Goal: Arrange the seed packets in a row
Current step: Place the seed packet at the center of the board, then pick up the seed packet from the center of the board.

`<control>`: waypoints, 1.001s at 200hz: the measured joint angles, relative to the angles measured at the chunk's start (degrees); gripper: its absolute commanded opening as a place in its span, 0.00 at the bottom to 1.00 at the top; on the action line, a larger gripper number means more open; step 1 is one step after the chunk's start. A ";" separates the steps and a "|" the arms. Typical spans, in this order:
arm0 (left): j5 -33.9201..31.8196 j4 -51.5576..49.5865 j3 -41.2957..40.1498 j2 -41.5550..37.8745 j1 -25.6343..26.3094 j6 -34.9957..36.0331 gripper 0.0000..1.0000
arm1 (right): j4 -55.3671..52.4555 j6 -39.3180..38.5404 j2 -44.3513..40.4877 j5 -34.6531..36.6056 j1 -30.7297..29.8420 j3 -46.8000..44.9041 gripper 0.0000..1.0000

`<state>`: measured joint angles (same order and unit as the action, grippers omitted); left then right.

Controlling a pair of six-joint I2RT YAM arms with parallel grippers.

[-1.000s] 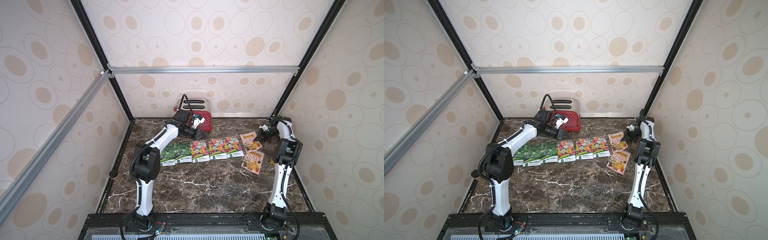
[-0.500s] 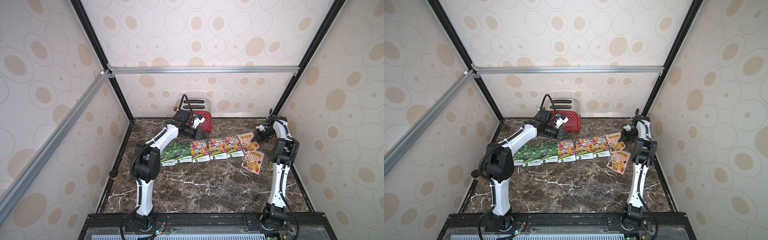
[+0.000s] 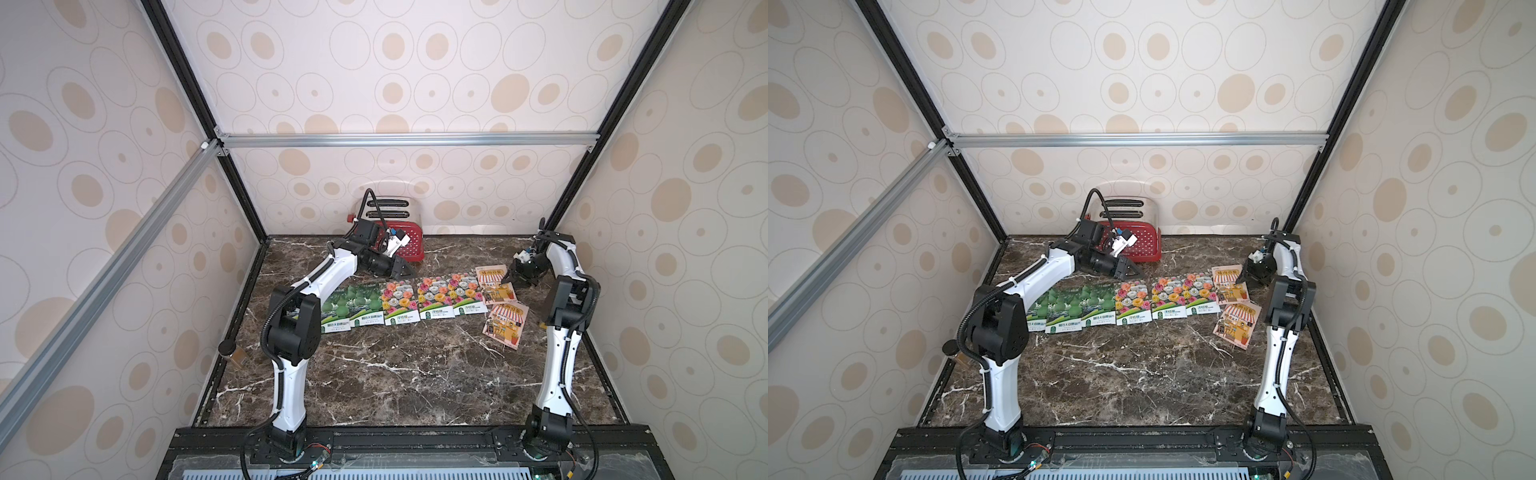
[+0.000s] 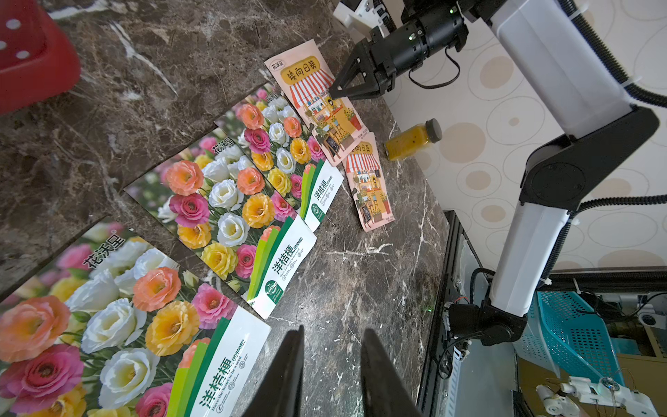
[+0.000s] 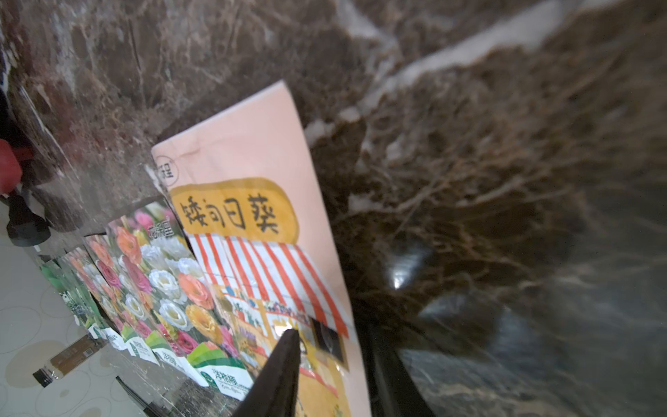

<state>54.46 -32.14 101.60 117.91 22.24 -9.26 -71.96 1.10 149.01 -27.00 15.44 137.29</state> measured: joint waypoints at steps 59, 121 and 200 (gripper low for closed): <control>0.72 0.50 -0.09 0.11 0.00 -0.37 0.30 | -0.72 -0.04 -2.47 5.97 0.00 0.76 0.37; -1.36 0.74 -0.22 0.72 0.96 -0.66 0.38 | 2.91 1.55 -12.55 7.39 -0.20 -6.91 0.42; -6.80 -3.74 4.94 7.67 13.94 1.20 0.37 | 17.38 7.63 -51.19 6.29 -4.44 -50.34 0.49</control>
<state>47.66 -35.88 106.54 125.58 36.18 -8.05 -54.59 8.73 97.82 -20.71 11.00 86.96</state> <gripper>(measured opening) 0.376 0.485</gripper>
